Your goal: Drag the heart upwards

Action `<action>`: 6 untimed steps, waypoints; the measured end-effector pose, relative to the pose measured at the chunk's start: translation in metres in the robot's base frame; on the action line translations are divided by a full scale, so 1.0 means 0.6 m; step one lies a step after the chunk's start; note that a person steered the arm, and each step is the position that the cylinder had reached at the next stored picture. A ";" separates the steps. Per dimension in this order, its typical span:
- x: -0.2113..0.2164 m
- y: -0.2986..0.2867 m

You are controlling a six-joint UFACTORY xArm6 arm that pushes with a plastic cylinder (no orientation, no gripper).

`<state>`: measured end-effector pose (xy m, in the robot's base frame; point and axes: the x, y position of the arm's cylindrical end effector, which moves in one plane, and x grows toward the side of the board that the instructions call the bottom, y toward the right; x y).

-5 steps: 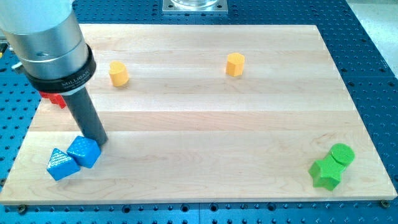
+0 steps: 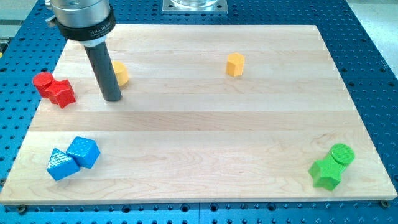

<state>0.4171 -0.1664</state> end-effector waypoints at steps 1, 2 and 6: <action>-0.016 -0.003; -0.035 -0.003; -0.078 -0.002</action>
